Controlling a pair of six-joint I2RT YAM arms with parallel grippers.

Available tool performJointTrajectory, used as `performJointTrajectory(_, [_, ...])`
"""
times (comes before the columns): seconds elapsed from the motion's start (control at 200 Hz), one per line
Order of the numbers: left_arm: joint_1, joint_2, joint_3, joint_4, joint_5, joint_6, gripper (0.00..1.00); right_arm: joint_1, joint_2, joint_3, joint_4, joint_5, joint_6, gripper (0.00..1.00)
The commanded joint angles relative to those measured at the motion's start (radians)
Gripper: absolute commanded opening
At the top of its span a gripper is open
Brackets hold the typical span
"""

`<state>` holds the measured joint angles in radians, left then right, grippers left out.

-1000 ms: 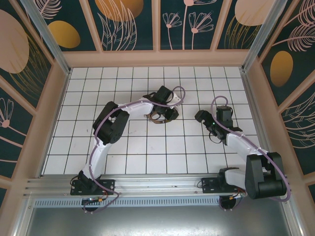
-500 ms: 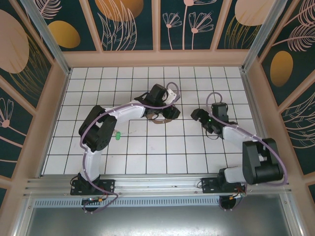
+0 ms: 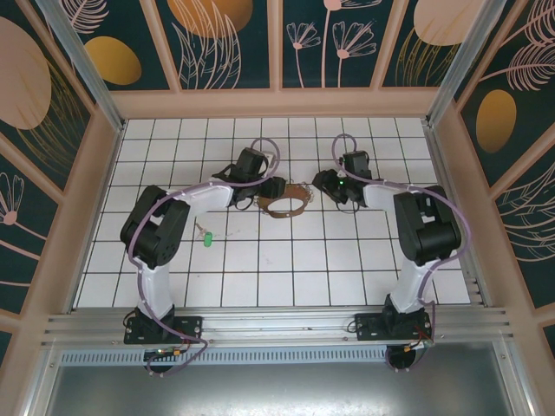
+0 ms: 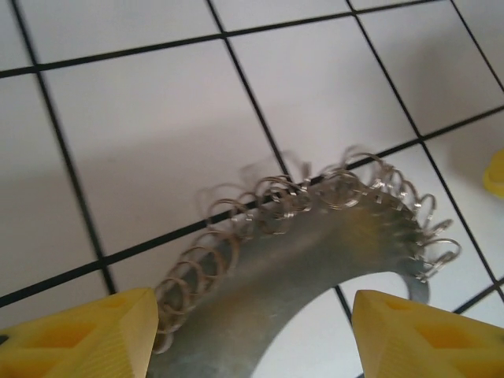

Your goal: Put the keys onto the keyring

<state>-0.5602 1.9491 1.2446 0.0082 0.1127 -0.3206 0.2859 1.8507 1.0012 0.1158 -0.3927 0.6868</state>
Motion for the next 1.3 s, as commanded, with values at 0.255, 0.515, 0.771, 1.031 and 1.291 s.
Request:
performJointTrajectory(0.255, [0.012, -0.033, -0.027, 0.058, 0.006, -0.027, 0.67, 0.037, 0.040, 0.004, -0.004, -0.028, 0.007, 0.47])
performJointTrajectory(0.515, [0.013, -0.036, -0.051, 0.087, 0.049, -0.038, 0.67, 0.038, 0.129, 0.125, -0.018, -0.050, -0.006, 0.27])
performJointTrajectory(0.771, [0.011, -0.038, -0.065, 0.116, 0.110, -0.048, 0.68, 0.053, 0.242, 0.306, -0.046, -0.089, -0.019, 0.19])
performJointTrajectory(1.031, [0.012, -0.036, -0.047, 0.126, 0.254, -0.017, 0.69, 0.046, 0.206, 0.310, -0.050, -0.070, -0.033, 0.36])
performJointTrajectory(1.291, [-0.021, -0.011, 0.041, 0.051, 0.386, 0.069, 0.70, -0.027, 0.008, 0.105, -0.019, -0.033, -0.033, 0.65])
